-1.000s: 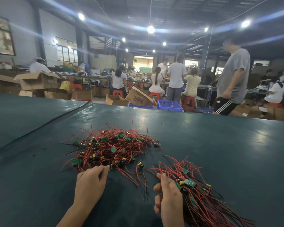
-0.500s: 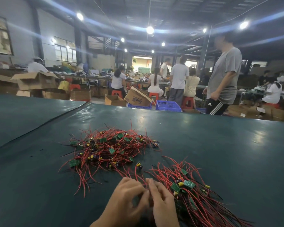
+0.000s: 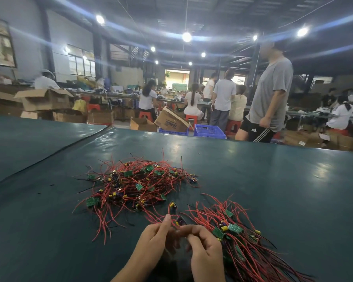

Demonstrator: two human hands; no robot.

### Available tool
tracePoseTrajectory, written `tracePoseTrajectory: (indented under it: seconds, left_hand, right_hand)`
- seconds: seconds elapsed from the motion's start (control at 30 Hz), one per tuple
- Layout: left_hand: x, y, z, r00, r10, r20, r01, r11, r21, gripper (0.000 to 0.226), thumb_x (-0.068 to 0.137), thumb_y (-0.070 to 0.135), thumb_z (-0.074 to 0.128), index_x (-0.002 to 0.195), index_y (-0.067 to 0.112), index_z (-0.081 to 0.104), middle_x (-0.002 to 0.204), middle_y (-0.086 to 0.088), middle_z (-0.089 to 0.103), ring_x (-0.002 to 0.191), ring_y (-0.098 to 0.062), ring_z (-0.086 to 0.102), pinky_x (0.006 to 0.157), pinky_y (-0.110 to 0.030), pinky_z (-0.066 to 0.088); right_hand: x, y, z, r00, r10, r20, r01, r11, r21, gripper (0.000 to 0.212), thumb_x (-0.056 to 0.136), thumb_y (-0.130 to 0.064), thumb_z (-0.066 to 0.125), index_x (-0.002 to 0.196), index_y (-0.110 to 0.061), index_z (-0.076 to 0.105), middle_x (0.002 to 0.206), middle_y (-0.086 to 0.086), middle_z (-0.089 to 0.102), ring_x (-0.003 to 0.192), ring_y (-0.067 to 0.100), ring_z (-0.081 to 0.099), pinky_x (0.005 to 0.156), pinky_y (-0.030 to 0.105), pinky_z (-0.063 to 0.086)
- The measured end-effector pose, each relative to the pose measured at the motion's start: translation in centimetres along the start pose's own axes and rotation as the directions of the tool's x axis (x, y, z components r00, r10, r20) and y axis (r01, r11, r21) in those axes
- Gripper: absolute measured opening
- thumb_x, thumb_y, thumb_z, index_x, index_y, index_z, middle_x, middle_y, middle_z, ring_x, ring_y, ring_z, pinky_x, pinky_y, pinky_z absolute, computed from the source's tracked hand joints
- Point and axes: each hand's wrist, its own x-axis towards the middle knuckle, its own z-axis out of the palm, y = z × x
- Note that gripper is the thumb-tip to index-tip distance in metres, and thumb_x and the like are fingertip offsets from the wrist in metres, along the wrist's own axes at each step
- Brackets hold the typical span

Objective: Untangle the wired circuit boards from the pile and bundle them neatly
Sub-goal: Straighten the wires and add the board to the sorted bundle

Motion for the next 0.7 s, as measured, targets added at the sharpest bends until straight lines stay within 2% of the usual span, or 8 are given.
tracePoseTrajectory:
  seconds: [0.1, 0.23, 0.33, 0.4, 0.47, 0.57, 0.63, 0.7]
  left_hand:
    - [0.1, 0.3, 0.1, 0.994, -0.108, -0.02, 0.102, 0.977, -0.186, 0.051, 0.097, 0.042, 0.044, 0.072, 0.008, 0.072, 0.066, -0.012, 0.07, 0.059, -0.02, 0.064, 0.056, -0.027, 0.049]
    - [0.5, 0.6, -0.5, 0.987, -0.119, -0.109, 0.07, 0.925, -0.372, 0.039, 0.087, 0.04, 0.056, 0.089, 0.005, 0.072, 0.071, -0.015, 0.065, 0.06, -0.022, 0.064, 0.052, -0.03, 0.051]
    - [0.5, 0.6, -0.9, 0.991, -0.082, -0.105, 0.039, 0.933, -0.357, 0.041, 0.077, 0.038, 0.063, 0.088, 0.0, 0.07, 0.064, -0.011, 0.063, 0.056, -0.019, 0.063, 0.046, -0.025, 0.049]
    - [0.5, 0.5, -1.0, 0.994, -0.05, -0.098, 0.012, 0.937, -0.349, 0.033, 0.081, 0.031, 0.064, 0.087, -0.001, 0.07, 0.065, -0.012, 0.063, 0.056, -0.018, 0.063, 0.046, -0.024, 0.049]
    - [0.5, 0.4, -0.9, 0.993, -0.015, -0.115, -0.025, 0.94, -0.339, 0.018, 0.086, 0.019, 0.063, 0.082, 0.004, 0.072, 0.066, -0.011, 0.064, 0.056, -0.018, 0.063, 0.046, -0.023, 0.049]
    - [0.5, 0.3, -0.9, 0.99, 0.012, -0.14, -0.06, 0.938, -0.343, 0.01, 0.088, 0.008, 0.062, 0.083, 0.005, 0.07, 0.064, -0.01, 0.066, 0.055, -0.016, 0.064, 0.045, -0.022, 0.048]
    - [0.5, 0.4, -0.9, 0.991, 0.013, -0.137, -0.062, 0.931, -0.359, 0.007, 0.085, 0.011, 0.065, 0.086, 0.006, 0.07, 0.064, -0.007, 0.067, 0.056, -0.015, 0.064, 0.046, -0.021, 0.048]
    - [0.4, 0.5, -1.0, 0.992, 0.009, -0.123, -0.055, 0.924, -0.379, 0.017, 0.076, 0.021, 0.07, 0.088, 0.009, 0.071, 0.066, -0.006, 0.067, 0.058, -0.015, 0.064, 0.046, -0.021, 0.048]
  right_hand:
    - [-0.3, -0.2, 0.1, 0.999, -0.028, 0.031, 0.026, 0.998, 0.057, 0.035, 0.085, 0.018, 0.046, 0.072, -0.007, 0.067, 0.066, 0.012, 0.07, 0.044, 0.006, 0.05, 0.049, 0.016, 0.041]
    - [-0.7, -0.2, 0.4, 0.992, -0.073, 0.098, 0.073, 0.997, 0.0, 0.034, 0.083, 0.02, 0.045, 0.073, -0.007, 0.064, 0.061, 0.013, 0.068, 0.043, 0.001, 0.05, 0.049, 0.012, 0.038]
    - [-0.7, -0.2, 0.1, 0.99, -0.094, 0.102, 0.099, 0.994, -0.037, 0.032, 0.082, 0.019, 0.045, 0.071, -0.005, 0.063, 0.057, 0.012, 0.067, 0.049, 0.008, 0.058, 0.054, 0.015, 0.043]
    - [-0.6, -0.1, 0.0, 0.991, -0.097, 0.09, 0.102, 0.993, -0.052, 0.032, 0.082, 0.02, 0.046, 0.069, -0.005, 0.063, 0.055, 0.014, 0.066, 0.051, 0.013, 0.06, 0.057, 0.017, 0.046]
    - [-0.5, -0.1, 0.0, 0.992, -0.098, 0.075, 0.105, 0.991, -0.087, 0.033, 0.081, 0.018, 0.048, 0.067, -0.008, 0.063, 0.055, 0.013, 0.065, 0.05, 0.014, 0.059, 0.055, 0.017, 0.045]
    - [-0.5, -0.1, 0.1, 0.994, -0.099, 0.037, 0.103, 0.987, -0.121, 0.032, 0.08, 0.014, 0.054, 0.065, -0.013, 0.064, 0.058, 0.01, 0.066, 0.051, 0.013, 0.06, 0.053, 0.018, 0.045]
    - [-0.5, 0.0, 0.1, 0.996, -0.092, 0.02, 0.094, 0.987, -0.131, 0.03, 0.08, 0.01, 0.058, 0.066, -0.015, 0.065, 0.06, 0.009, 0.068, 0.055, 0.016, 0.062, 0.055, 0.019, 0.047]
    - [-0.5, 0.1, 0.2, 0.996, -0.085, 0.014, 0.087, 0.986, -0.145, 0.029, 0.081, 0.009, 0.059, 0.066, -0.017, 0.065, 0.061, 0.007, 0.069, 0.056, 0.018, 0.063, 0.055, 0.02, 0.048]
